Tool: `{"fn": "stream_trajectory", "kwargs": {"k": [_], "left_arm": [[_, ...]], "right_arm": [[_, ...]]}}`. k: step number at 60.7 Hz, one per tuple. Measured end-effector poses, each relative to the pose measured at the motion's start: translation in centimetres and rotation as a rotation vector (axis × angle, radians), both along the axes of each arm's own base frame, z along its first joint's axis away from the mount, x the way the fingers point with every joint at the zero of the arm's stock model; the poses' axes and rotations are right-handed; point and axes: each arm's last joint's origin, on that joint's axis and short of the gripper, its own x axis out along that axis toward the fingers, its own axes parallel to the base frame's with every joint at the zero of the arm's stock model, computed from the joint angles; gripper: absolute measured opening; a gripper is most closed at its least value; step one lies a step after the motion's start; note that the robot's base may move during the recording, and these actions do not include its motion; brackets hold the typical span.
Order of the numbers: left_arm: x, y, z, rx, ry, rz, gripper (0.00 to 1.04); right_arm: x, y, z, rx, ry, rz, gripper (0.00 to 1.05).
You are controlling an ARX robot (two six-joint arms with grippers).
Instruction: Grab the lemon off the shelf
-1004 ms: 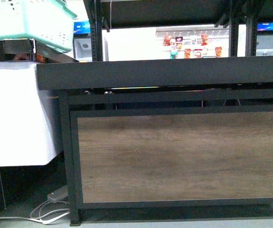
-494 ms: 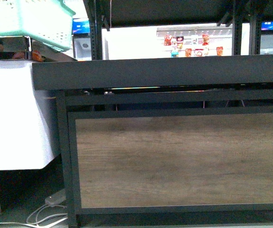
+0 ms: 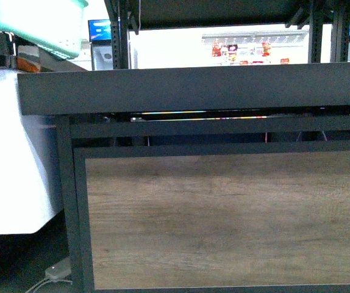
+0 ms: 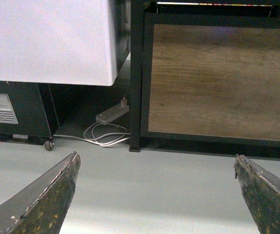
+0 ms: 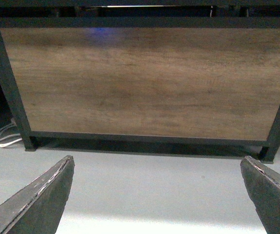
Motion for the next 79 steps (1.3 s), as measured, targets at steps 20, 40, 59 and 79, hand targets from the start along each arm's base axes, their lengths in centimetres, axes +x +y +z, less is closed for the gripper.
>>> {"fn": "stream_trajectory", "kwargs": {"k": [20, 40, 59, 79], "left_arm": [[0.0, 0.0, 0.0, 0.0, 0.0, 0.0, 0.97], [0.0, 0.0, 0.0, 0.0, 0.0, 0.0, 0.97], [0.0, 0.0, 0.0, 0.0, 0.0, 0.0, 0.97], [0.0, 0.0, 0.0, 0.0, 0.0, 0.0, 0.97]], "right_arm": [[0.0, 0.0, 0.0, 0.0, 0.0, 0.001, 1.02], [0.0, 0.0, 0.0, 0.0, 0.0, 0.0, 1.02], [0.0, 0.01, 0.01, 0.0, 0.0, 0.002, 1.02], [0.0, 0.0, 0.0, 0.0, 0.0, 0.0, 1.02]]}}
